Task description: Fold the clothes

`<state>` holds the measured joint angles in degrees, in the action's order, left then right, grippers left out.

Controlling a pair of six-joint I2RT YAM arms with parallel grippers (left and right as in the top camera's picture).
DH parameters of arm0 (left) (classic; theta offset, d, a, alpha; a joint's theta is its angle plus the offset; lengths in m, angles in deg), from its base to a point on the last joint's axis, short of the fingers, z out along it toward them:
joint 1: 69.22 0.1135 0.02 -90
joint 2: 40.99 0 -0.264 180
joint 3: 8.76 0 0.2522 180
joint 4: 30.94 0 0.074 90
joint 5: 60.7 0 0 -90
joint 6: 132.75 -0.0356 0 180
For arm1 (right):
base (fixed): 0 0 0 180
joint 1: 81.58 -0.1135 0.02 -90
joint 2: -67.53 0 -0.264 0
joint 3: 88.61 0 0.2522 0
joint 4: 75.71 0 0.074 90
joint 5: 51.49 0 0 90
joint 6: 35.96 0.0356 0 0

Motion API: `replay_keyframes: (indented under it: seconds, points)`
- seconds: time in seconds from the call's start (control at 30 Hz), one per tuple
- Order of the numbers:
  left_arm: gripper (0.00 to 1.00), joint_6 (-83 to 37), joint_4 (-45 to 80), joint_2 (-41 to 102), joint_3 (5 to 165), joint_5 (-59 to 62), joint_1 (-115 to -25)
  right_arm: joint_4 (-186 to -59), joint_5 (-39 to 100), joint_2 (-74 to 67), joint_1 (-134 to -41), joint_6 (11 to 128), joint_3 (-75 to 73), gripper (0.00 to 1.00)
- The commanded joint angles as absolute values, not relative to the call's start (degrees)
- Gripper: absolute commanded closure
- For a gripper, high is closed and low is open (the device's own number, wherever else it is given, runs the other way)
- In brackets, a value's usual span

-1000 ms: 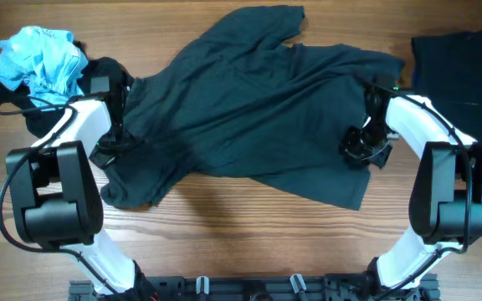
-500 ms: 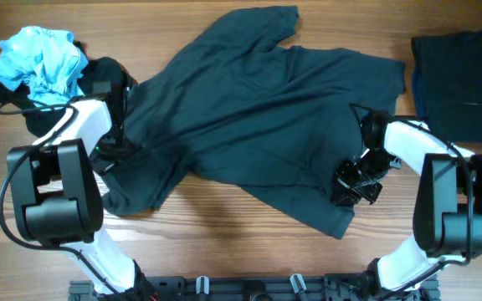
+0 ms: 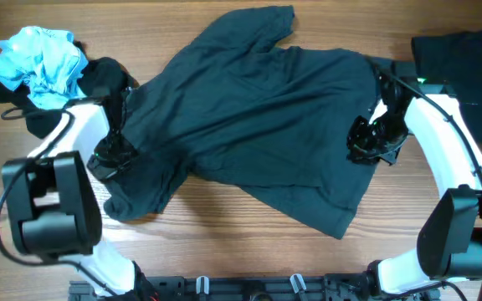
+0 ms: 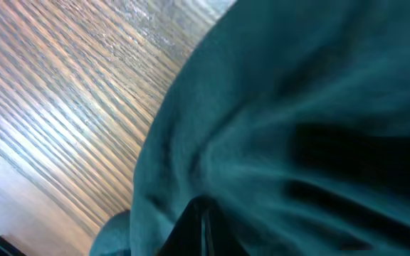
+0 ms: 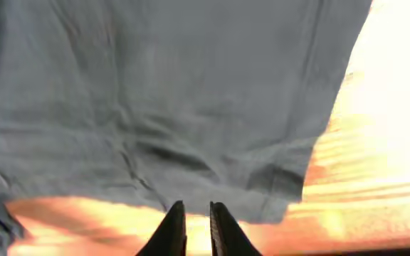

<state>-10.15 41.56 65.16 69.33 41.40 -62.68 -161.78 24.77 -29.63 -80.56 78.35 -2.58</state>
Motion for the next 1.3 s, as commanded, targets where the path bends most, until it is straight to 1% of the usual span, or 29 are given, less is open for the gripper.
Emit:
replay_keyframes:
  seconds: [0.0, 0.03, 0.07, 0.1, 0.17, 0.2, 0.33, 0.43, 0.53, 0.57, 0.6, 0.63, 0.77, 0.9, 1.03, 1.1, 1.2, 1.27]
  points:
    - [0.8, -11.4, 42.3, 59.0, 72.4, 38.8, -62.3, -162.9, 22.3, -26.7, -83.8, 73.6, -2.0, 0.73]
    - [0.67, -12.6, 42.5, 57.5, 73.2, 38.7, -62.3, -163.2, 21.4, -24.9, -84.9, 73.5, -2.0, 0.61]
    - [0.57, -13.7, 43.1, 55.6, 74.1, 38.7, -62.3, -164.1, 20.3, -22.8, -85.8, 73.5, -2.0, 0.52]
    - [0.51, -14.1, 43.9, 53.8, 74.8, 38.8, -62.3, -165.3, 20.0, -21.0, -86.7, 73.7, -2.0, 0.44]
    - [0.44, -14.1, 45.1, 51.0, 75.3, 38.8, -62.3, -168.7, 20.0, -17.5, -88.1, 75.4, -2.0, 0.35]
    - [0.42, -14.1, 45.7, 49.7, 75.3, 38.8, -62.3, -170.5, 20.0, -15.6, -88.8, 76.6, -2.1, 0.34]
    - [0.39, -14.1, 48.4, 45.5, 75.3, 38.8, -62.3, -176.2, 25.1, -9.0, -93.0, 85.5, -3.1, 0.34]
    - [0.39, -14.1, 50.2, 44.5, 75.3, 38.8, -62.3, -178.6, 28.5, -2.7, -97.2, 94.8, -5.3, 0.35]
    - [0.39, -14.1, 50.8, 44.5, 74.9, 39.0, -62.3, -177.8, 27.8, 1.9, -100.6, 100.9, -12.6, 0.35]
    - [0.38, -14.0, 50.7, 44.5, 74.7, 39.4, -62.3, -176.4, 25.8, 2.9, -101.8, 101.7, -16.5, 0.35]
    - [0.34, -14.0, 50.5, 44.5, 74.5, 39.5, -62.3, -175.0, 24.1, 3.3, -102.6, 102.2, -19.3, 0.35]
    - [0.31, -14.0, 50.5, 44.5, 74.5, 39.5, -62.3, -173.2, 22.5, 3.4, -103.7, 102.6, -22.2, 0.35]
    - [0.27, -14.0, 50.0, 44.5, 74.4, 39.4, -62.3, -162.9, 20.5, 3.2, -109.3, 109.5, -33.7, 0.33]
    - [0.27, -14.0, 48.6, 44.9, 74.4, 39.4, -62.3, -158.2, 25.2, 3.0, -109.9, 112.9, -36.7, 0.33]
    - [0.28, -14.0, 47.5, 46.9, 74.3, 39.4, -62.3, -155.7, 33.7, 1.1, -109.9, 125.1, -38.8, 0.35]
    - [0.31, -14.0, 47.5, 47.7, 74.3, 39.6, -62.3, -153.3, 35.5, 0.0, -109.9, 128.7, -39.7, 0.37]
    - [0.33, -13.8, 47.3, 49.1, 73.8, 39.6, -62.3, -146.3, 36.9, -3.1, -109.9, 129.4, -41.6, 0.39]
    - [0.34, -13.8, 47.1, 49.9, 72.7, 39.6, -62.3, -144.8, 38.5, -6.0, -109.9, 129.5, -42.1, 0.4]
